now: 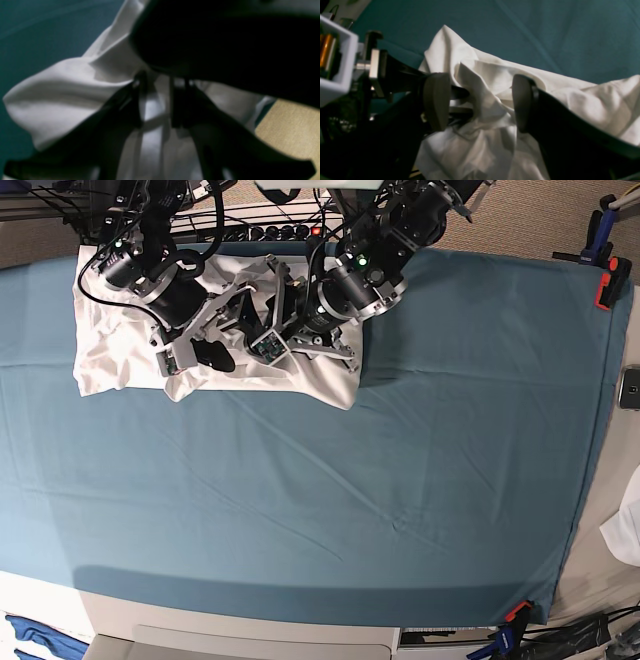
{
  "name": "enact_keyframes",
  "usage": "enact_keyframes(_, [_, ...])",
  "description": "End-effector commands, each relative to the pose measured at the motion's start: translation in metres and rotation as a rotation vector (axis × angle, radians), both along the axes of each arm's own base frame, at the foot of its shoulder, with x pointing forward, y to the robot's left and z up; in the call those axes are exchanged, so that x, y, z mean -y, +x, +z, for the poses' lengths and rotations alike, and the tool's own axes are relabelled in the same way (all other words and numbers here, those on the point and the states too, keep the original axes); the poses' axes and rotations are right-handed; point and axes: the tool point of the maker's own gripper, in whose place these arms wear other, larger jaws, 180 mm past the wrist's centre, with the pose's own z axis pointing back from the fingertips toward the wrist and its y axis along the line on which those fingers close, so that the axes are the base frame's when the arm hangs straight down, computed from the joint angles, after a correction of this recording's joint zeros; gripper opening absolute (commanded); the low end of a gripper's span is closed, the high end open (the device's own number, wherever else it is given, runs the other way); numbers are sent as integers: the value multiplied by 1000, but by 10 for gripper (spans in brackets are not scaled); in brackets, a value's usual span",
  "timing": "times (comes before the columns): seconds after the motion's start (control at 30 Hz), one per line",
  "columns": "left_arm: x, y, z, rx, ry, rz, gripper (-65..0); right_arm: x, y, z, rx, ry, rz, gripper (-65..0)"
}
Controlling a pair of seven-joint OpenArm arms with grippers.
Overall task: Fold the T-shirt properly
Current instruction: 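Grasp the folded shirt bundle with both grippers near its middle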
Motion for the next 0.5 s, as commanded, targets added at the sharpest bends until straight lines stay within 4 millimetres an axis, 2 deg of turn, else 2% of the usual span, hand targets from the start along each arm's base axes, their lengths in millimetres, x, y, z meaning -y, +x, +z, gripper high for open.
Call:
enact_keyframes(0.0, [4,5,11,28,-28,3,-478,-1,4,6,27,21,-5,-264])
enact_keyframes(0.2, [4,5,11,29,-27,3,-478,1,0,-14,-39,45,-18,-278])
enact_keyframes(0.47, [0,7,11,32,1,9,-478,-2,5,-6,-13,80,-11,-506])
